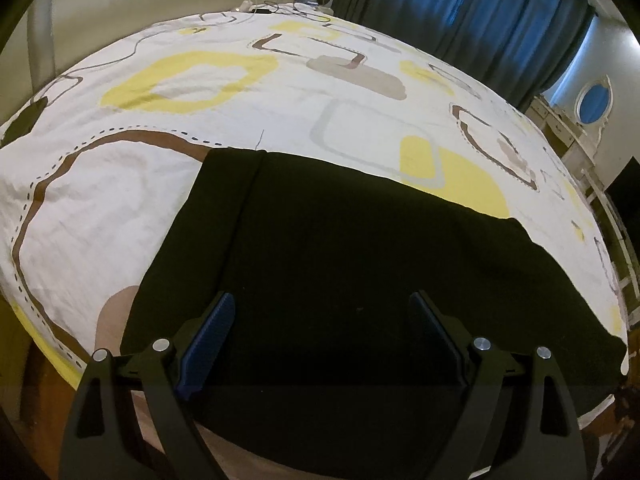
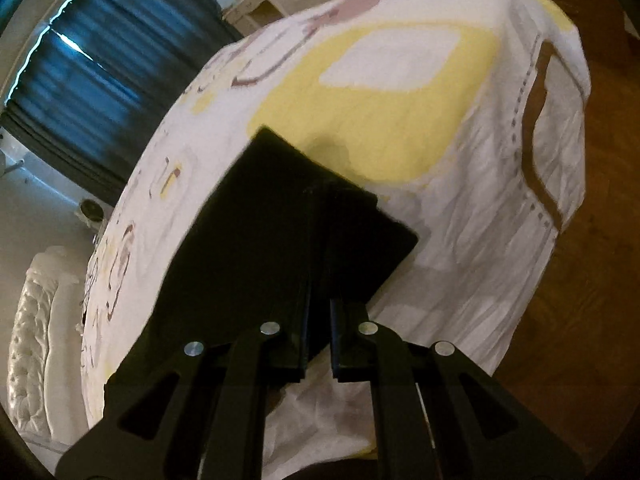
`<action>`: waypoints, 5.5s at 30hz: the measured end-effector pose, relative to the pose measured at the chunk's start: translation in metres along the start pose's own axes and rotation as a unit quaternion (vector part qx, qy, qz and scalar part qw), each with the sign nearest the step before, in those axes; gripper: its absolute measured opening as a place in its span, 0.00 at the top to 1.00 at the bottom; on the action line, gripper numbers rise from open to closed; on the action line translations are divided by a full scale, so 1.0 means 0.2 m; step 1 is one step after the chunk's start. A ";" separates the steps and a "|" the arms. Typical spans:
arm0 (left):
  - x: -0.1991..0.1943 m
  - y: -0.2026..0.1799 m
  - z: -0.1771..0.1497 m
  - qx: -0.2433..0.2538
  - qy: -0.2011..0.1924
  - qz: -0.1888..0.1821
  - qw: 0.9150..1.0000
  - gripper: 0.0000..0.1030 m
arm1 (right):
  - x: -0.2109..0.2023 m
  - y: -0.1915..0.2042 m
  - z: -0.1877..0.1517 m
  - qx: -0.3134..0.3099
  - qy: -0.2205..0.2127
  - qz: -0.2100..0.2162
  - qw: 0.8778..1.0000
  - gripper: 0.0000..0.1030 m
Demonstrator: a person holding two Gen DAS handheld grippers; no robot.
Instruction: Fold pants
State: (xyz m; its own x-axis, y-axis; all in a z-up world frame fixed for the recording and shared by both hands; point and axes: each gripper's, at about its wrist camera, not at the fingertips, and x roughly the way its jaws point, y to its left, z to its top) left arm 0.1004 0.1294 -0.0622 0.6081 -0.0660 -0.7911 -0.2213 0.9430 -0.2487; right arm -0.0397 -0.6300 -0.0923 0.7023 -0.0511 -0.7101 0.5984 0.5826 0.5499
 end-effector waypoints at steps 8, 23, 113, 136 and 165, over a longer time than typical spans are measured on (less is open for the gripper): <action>0.01 0.00 0.00 -0.008 0.002 -0.002 1.000 0.15 | 0.04 -0.11 0.03 0.044 -0.006 0.001 0.999 0.93; 0.03 -0.02 -0.01 -0.001 0.001 0.005 1.000 0.15 | 0.00 -0.36 -0.05 0.194 -0.023 0.138 0.971 0.49; 0.10 -0.08 -0.04 0.031 -0.019 0.052 0.998 0.12 | 0.11 0.28 0.31 -0.259 0.149 0.007 0.954 0.86; 0.10 -0.08 -0.08 0.055 -0.043 0.040 0.997 0.05 | -0.09 0.63 0.10 -0.306 0.098 -0.032 0.946 0.86; 0.10 -0.08 -0.11 0.075 -0.075 0.020 0.994 0.05 | -0.14 1.13 -0.28 -0.354 0.114 0.029 0.928 0.86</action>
State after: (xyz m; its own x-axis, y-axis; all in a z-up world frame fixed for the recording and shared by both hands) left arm 0.0990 0.1063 -0.0875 0.7107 0.0116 -0.7034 -0.1379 0.9828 -0.1231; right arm 0.0540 -0.4521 0.0265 0.5773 0.1229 -0.8072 0.1027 0.9698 0.2212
